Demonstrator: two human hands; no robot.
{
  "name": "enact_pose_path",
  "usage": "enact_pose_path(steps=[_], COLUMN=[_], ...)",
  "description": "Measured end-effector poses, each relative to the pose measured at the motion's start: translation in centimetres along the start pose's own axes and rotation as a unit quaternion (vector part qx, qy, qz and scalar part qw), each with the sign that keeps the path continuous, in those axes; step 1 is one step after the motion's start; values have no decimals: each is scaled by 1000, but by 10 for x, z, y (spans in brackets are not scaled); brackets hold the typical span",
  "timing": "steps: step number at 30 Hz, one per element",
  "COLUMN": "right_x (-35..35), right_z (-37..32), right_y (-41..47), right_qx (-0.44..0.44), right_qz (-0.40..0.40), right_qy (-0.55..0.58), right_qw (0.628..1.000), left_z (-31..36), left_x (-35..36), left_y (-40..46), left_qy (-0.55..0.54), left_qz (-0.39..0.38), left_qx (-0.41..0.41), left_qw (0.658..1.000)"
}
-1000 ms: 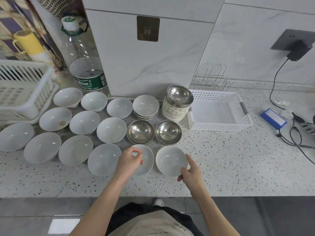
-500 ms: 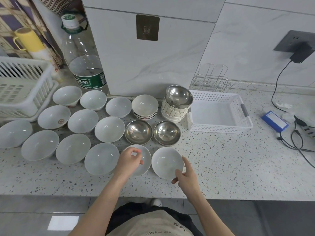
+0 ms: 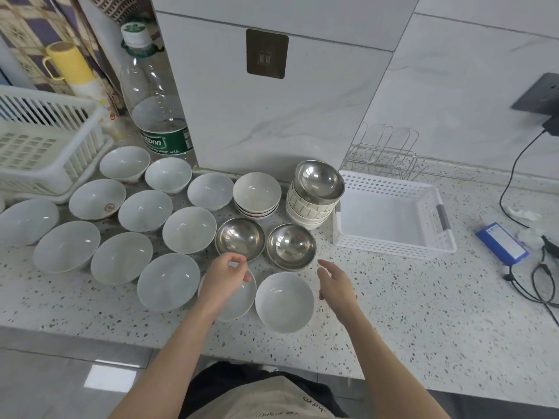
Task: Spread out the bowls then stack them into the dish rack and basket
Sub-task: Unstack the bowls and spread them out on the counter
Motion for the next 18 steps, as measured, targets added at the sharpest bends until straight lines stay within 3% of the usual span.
enact_pose_path(steps=[6, 13, 18], right_x=[5, 3, 18], right_z=[-3, -8, -30], right_y=[7, -3, -6], right_qx=[8, -5, -31], right_qz=[-10, 108, 119], right_qy=[30, 89, 103], right_qw=[999, 990, 987], left_z=[5, 28, 53], left_x=[-6, -31, -41], left_y=[11, 68, 121], left_qy=[-20, 15, 60], left_qz=[6, 17, -10], left_qx=[2, 12, 11], left_qw=[1000, 1000, 998])
Point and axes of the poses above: each hand's wrist, its own y-axis towards the middle knuckle, its own x-axis out of the palm, z = x × y, the point moved 3 cm from there along y, towards the middle knuckle, and after that the axes turned 10 degrees about y, right-handed, at the moved point
